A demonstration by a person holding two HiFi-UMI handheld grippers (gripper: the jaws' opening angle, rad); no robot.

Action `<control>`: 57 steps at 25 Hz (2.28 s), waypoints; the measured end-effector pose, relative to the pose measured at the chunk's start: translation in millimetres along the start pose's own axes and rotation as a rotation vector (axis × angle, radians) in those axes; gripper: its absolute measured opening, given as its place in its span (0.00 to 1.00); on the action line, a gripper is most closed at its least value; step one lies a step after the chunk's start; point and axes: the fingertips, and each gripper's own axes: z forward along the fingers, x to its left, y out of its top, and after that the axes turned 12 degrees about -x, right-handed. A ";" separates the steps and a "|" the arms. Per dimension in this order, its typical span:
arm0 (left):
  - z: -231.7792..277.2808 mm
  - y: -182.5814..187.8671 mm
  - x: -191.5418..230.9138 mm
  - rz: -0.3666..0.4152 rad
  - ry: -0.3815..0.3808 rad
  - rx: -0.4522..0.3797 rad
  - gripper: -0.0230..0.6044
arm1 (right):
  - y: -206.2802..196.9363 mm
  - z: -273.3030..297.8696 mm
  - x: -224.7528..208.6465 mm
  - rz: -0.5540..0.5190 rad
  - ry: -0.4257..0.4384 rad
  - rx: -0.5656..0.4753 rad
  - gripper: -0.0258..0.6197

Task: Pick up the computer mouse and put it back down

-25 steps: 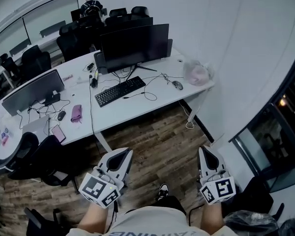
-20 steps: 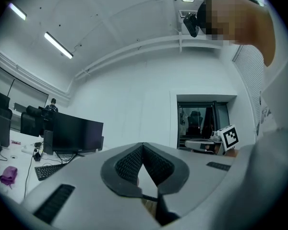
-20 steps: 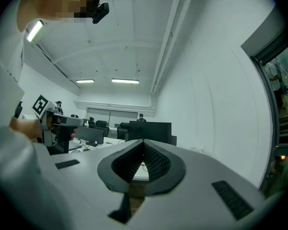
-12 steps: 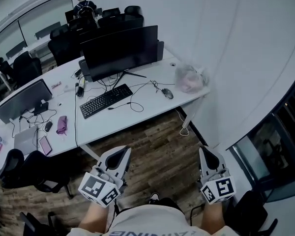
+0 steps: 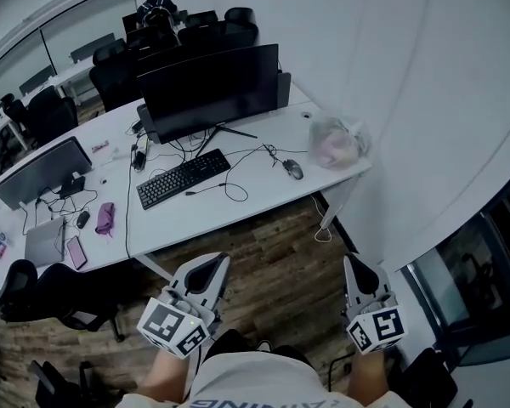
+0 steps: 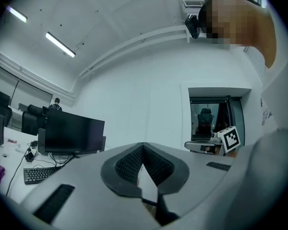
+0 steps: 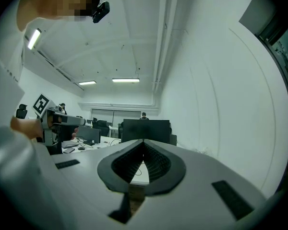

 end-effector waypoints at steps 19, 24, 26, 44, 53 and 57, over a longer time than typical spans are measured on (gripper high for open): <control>92.0 -18.2 75.7 -0.013 -0.009 -0.010 0.04 | -26.3 107.0 -43.7 -0.015 0.032 0.011 0.07; 125.0 -18.9 117.8 -0.020 -0.018 -0.010 0.04 | -31.9 155.4 -53.2 -0.037 0.023 0.016 0.07; 136.4 -18.8 134.1 -0.021 -0.023 -0.008 0.04 | -33.9 174.1 -57.7 -0.042 0.012 0.025 0.07; 209.8 -26.3 266.7 -0.030 0.004 -0.007 0.04 | -69.1 328.4 -84.2 -0.074 -0.017 0.050 0.07; 244.7 -48.1 266.3 -0.025 0.108 0.027 0.04 | -111.9 359.0 -142.2 -0.025 -0.002 0.105 0.08; 270.5 -61.7 256.0 -0.012 0.168 0.061 0.04 | -152.5 374.5 -186.3 -0.041 0.012 0.170 0.09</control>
